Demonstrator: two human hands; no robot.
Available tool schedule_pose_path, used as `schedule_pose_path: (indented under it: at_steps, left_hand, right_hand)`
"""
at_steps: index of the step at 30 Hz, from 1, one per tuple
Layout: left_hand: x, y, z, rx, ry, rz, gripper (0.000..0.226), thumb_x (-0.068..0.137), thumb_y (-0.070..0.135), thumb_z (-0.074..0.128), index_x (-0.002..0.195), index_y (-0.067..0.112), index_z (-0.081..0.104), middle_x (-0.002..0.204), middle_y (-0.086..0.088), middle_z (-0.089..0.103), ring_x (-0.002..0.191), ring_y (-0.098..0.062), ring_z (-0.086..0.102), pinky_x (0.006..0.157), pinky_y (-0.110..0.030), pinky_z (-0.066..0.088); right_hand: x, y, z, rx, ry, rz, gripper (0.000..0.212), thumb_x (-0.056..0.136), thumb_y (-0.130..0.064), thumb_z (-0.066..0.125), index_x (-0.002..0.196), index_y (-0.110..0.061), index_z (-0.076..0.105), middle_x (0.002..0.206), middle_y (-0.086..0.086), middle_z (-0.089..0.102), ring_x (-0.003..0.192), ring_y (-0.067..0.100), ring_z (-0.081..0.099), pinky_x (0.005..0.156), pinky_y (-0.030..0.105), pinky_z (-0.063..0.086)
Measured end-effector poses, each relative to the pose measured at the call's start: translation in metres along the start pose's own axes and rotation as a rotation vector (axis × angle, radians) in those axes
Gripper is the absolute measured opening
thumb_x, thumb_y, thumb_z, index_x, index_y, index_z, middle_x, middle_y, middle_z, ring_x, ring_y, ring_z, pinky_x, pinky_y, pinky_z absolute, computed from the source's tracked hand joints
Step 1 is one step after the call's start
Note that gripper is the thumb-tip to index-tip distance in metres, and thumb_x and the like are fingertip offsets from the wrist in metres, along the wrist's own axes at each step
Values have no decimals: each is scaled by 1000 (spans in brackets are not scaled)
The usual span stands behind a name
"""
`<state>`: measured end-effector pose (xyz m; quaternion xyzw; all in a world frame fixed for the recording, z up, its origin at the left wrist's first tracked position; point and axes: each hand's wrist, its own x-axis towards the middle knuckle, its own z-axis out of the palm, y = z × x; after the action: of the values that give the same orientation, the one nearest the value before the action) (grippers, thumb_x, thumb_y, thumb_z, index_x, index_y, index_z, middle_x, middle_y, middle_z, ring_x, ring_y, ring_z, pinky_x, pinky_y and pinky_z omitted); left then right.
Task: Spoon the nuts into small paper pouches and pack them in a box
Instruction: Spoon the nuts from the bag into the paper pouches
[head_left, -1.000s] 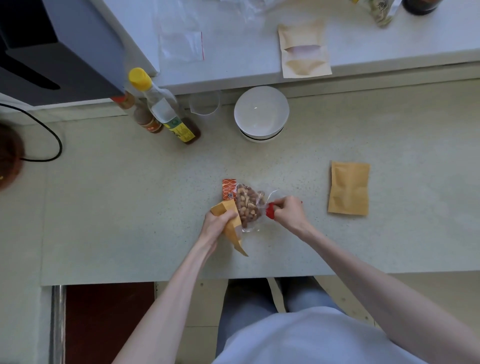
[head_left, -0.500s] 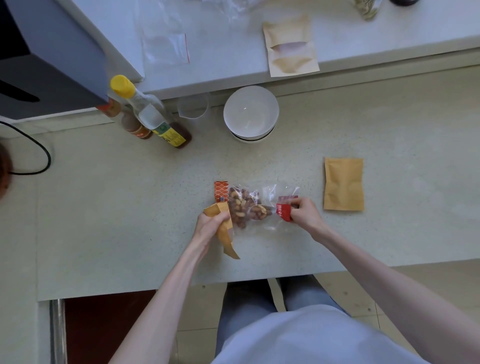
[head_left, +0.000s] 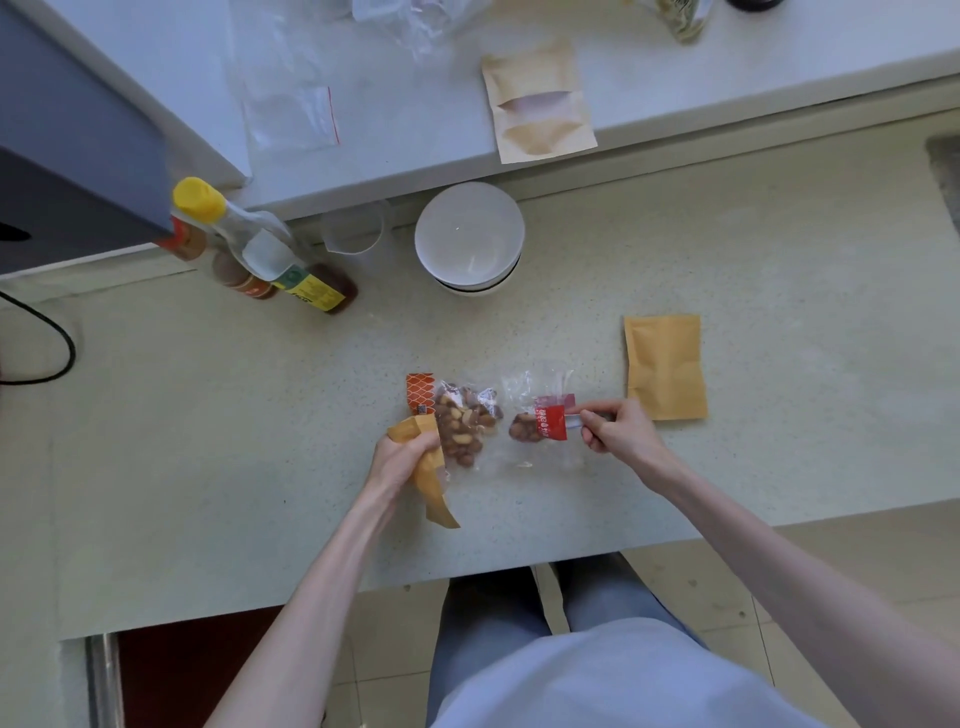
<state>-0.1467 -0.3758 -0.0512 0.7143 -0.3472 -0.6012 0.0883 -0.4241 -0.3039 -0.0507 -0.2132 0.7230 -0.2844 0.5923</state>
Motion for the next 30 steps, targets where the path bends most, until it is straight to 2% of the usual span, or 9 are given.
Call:
schedule_pose_path:
  at_steps: [2, 10, 14, 18, 20, 23, 26, 28, 30]
  left_hand:
    - [1, 0, 0, 10, 2, 1, 9, 82, 17, 67, 74, 21, 69, 62, 9, 69, 60, -7, 64, 57, -21, 49]
    - [-2, 2, 1, -7, 0, -9, 3, 80, 20, 70, 78, 19, 72, 72, -4, 73, 74, -26, 69, 78, -42, 57]
    - [-2, 3, 3, -17, 14, -18, 2, 81, 19, 70, 79, 18, 72, 71, -5, 73, 66, -21, 69, 71, -38, 59]
    - [-4, 5, 5, 0, 39, -19, 3, 81, 20, 70, 81, 18, 71, 75, -5, 72, 76, -25, 68, 78, -39, 57]
    - [-5, 5, 5, -4, 44, -27, 3, 81, 19, 69, 81, 17, 71, 74, -6, 72, 71, -23, 69, 73, -37, 58]
    - [-7, 5, 7, -1, 68, -12, 3, 82, 16, 68, 80, 17, 70, 67, -1, 71, 56, -9, 67, 51, -21, 53]
    - [-8, 3, 8, 4, 95, 14, 4, 82, 13, 69, 80, 15, 71, 66, 0, 70, 54, -8, 66, 46, -17, 50]
    - [-8, 3, 7, 33, 109, 36, 4, 80, 13, 70, 79, 17, 71, 69, 0, 70, 65, -15, 66, 55, -22, 53]
    - [-12, 4, 9, 97, 115, 87, 18, 78, 16, 73, 96, 17, 70, 90, -4, 70, 86, -21, 66, 77, -35, 56]
  right_hand:
    - [-1, 2, -6, 0, 21, -1, 22, 97, -3, 49, 98, -7, 71, 59, 5, 56, 54, 12, 47, 54, 21, 41]
    - [-6, 13, -26, 39, 90, 10, 23, 97, -6, 50, 94, -9, 73, 57, 2, 57, 54, 13, 47, 55, 23, 38]
    - [-7, 16, -34, 38, 104, 0, 24, 97, -6, 51, 92, -12, 73, 56, 1, 57, 53, 12, 46, 54, 23, 39]
    - [-8, 17, -45, 34, 136, 5, 24, 96, -6, 52, 88, -14, 73, 55, 0, 58, 54, 13, 47, 56, 24, 40]
    - [-9, 18, -51, 32, 151, 12, 23, 96, -6, 52, 89, -12, 73, 55, 0, 58, 54, 13, 47, 55, 23, 40]
    - [-11, 18, -59, 36, 178, 27, 21, 95, -6, 52, 92, -8, 73, 58, 4, 58, 56, 15, 48, 56, 25, 41]
    - [-16, 17, -68, 43, 201, 34, 22, 95, -5, 52, 93, -8, 74, 61, 7, 57, 58, 17, 48, 58, 27, 41]
    - [-20, 14, -74, 50, 210, 37, 21, 95, -4, 52, 95, -6, 73, 62, 9, 56, 58, 18, 47, 58, 28, 40]
    - [-24, 9, -80, 59, 215, 33, 22, 95, -3, 52, 95, -5, 73, 62, 9, 56, 59, 18, 47, 59, 28, 40]
